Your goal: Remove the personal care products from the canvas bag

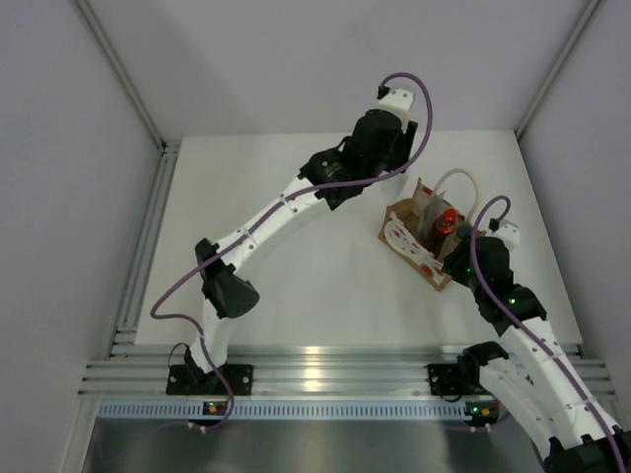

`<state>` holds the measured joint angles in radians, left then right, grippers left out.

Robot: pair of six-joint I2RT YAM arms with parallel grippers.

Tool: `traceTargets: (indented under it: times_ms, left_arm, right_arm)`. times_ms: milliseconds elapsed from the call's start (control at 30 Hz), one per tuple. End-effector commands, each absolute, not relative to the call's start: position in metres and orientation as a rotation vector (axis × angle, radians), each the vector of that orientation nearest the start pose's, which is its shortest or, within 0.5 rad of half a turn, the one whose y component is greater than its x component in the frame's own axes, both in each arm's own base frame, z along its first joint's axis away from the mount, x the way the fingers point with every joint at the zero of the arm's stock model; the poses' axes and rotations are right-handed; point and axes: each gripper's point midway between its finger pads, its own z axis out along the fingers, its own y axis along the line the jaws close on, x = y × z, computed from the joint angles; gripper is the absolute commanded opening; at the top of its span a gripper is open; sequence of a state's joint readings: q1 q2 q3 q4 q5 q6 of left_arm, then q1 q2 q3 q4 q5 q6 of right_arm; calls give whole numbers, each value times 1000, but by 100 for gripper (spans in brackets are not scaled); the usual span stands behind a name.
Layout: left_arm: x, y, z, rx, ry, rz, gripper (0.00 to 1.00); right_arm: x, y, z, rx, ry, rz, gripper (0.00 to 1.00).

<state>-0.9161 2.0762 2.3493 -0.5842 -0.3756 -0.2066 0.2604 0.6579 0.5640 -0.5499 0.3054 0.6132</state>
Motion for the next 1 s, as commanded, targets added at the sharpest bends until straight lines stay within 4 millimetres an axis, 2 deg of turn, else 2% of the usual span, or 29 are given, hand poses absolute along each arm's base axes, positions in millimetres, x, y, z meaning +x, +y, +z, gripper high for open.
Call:
traceTargets:
  times_ms: [0,67,100,133,167,200,233,300,333,400,433,533,567,633,667,700,767,900,967]
  left_arm:
    - [402,-351,482,67,1574,-382,0]
    - [408,-326,487,7,1572,-358,0]
    - [419,-311,474,-18,1598,-317,0]
    - [420,-298,476,-56,1598,-327,0]
    - [426,-288,471,-76,1609,-320,0]
    - [440,-269,449,-101,1650,-276,0]
    - [444,-265,439,-121,1672,-307,0]
    - [452,-244,425,-165,1701,-299,0]
    - [463,-228,395,-204,1756,-274,0]
    - [475,-203,376,-255,1766,-248,0]
    - [477,-199,343,-246,1820,-221,0]
    - [486,-178,321,-297,1810,-227,0]
    - [486,-173,298,-300,1847,-217,0]
    - [491,-159,285,-341,1845,-212,0]
    - [488,-155,266,-336,1872,-190,0]
    - [491,-150,265,-348,1850,-177,0]
    - [489,-147,243,-343,1881,-166,0]
    - [487,-146,215,-333,1916,-170,0]
    - [486,-146,208,-331,1928,-168,0]
  right_arm:
    - [240,27,136,563,2110,129,46]
    - [240,27,136,562,2109,131,46]
    - [240,27,137,562,2108,134,46]
    - [240,28,137,561,2109,135,46]
    - [240,27,136,561,2111,134,46]
    - [241,28,137,561,2109,135,46]
    - [240,27,138,559,2108,135,46]
    - [240,27,138,558,2105,136,46]
    - [240,27,138,558,2105,136,46]
    - [239,28,139,554,2103,142,46]
    - [239,28,139,553,2102,145,46]
    - [238,29,138,551,2105,149,46]
    - [238,30,137,547,2109,156,46]
    - [236,31,135,546,2112,163,47]
    - [236,32,134,542,2113,168,47]
    - [235,32,135,539,2109,175,47]
    - [234,32,135,536,2108,179,47]
    - [235,33,137,533,2105,184,48]
    - [235,34,136,531,2109,185,48]
